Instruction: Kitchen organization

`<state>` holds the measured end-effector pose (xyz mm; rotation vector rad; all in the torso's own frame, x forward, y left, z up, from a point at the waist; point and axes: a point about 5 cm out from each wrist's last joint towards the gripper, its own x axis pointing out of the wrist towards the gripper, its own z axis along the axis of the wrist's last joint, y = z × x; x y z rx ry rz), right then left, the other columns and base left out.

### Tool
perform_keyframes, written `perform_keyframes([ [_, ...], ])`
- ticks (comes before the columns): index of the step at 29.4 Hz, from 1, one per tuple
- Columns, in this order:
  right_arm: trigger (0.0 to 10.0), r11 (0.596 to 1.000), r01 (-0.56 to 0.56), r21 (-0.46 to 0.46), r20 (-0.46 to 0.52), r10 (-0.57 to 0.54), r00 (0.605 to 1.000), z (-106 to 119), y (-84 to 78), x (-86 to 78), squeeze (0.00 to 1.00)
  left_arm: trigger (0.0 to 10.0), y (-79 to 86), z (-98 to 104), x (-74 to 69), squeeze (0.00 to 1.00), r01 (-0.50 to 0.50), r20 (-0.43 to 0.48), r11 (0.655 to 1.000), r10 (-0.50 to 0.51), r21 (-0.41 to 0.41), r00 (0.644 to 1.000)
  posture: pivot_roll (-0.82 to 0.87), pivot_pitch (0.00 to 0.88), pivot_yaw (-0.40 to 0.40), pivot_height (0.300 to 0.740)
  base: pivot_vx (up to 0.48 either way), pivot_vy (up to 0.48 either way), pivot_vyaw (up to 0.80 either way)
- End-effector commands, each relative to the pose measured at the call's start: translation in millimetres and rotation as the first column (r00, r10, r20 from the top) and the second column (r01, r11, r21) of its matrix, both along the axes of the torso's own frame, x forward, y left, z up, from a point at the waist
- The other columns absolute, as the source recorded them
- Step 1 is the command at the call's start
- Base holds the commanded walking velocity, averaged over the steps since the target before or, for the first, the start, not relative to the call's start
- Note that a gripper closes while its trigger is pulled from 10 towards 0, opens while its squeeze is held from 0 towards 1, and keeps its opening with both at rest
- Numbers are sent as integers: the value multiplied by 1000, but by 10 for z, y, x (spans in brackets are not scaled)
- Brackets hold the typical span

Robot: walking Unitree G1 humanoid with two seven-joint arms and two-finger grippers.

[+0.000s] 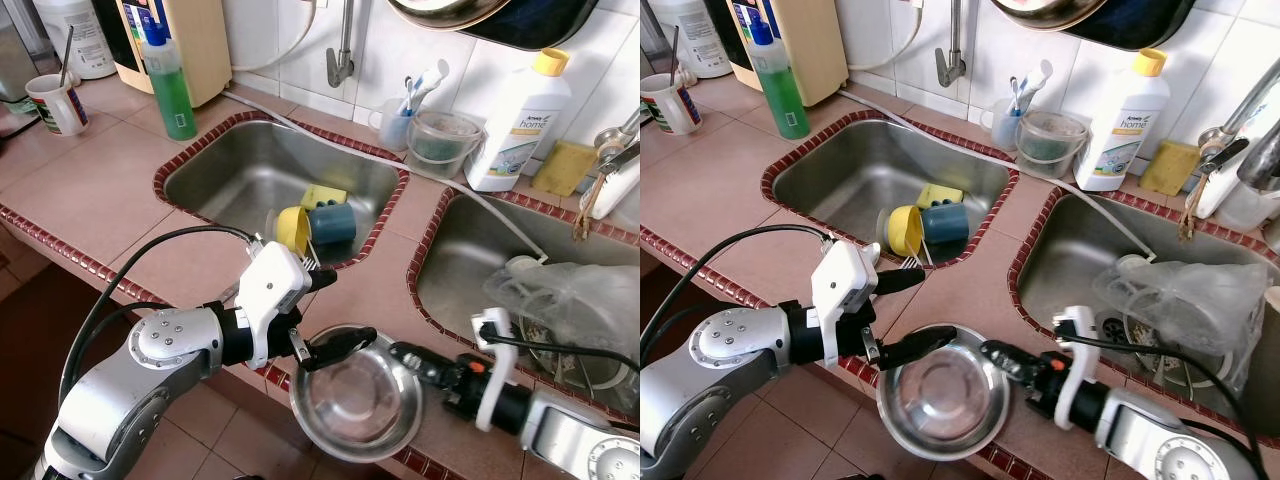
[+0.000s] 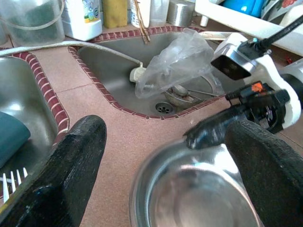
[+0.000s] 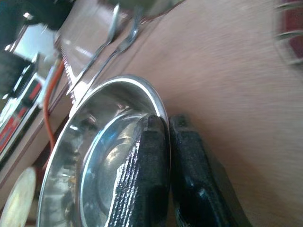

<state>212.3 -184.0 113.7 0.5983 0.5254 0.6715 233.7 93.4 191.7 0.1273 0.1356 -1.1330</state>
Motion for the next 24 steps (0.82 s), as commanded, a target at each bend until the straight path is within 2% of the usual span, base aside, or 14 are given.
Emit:
perform_keyframes([
  [1,0,998,51,-38,-15,-51,999,-42,-110,-11,0,10000,10,19,5,0,2,5,1000,-2,1,1000,-40,107,-26,731,0,0,0],
  [7,0,988,143,55,76,-147,986,52,-176,-1,0,10000,7,15,12,0,10,6,1000,-10,4,1000,-42,100,-21,731,0,0,0],
  [9,0,976,175,133,116,-190,975,116,-166,13,0,10000,2,21,18,0,11,9,1000,-11,3,1000,-41,96,-21,731,0,0,0],
  [11,0,941,177,290,164,-231,959,243,-122,24,0,10000,6,22,27,0,10,12,1000,-10,5,1000,-37,92,-19,731,0,0,0],
  [15,0,902,156,401,216,-259,942,371,-67,38,0,10000,6,23,32,0,8,14,1000,-8,5,1000,-36,90,-18,731,0,0,0],
  [21,0,886,173,431,222,-290,931,394,-43,67,0,10000,16,39,64,0,-3,25,1000,3,1,1000,-35,91,-15,731,0,0,0],
  [24,0,892,189,410,230,-302,925,393,-61,94,0,10000,28,78,114,0,-27,42,1000,28,-15,999,-33,93,-13,731,0,0,0],
])
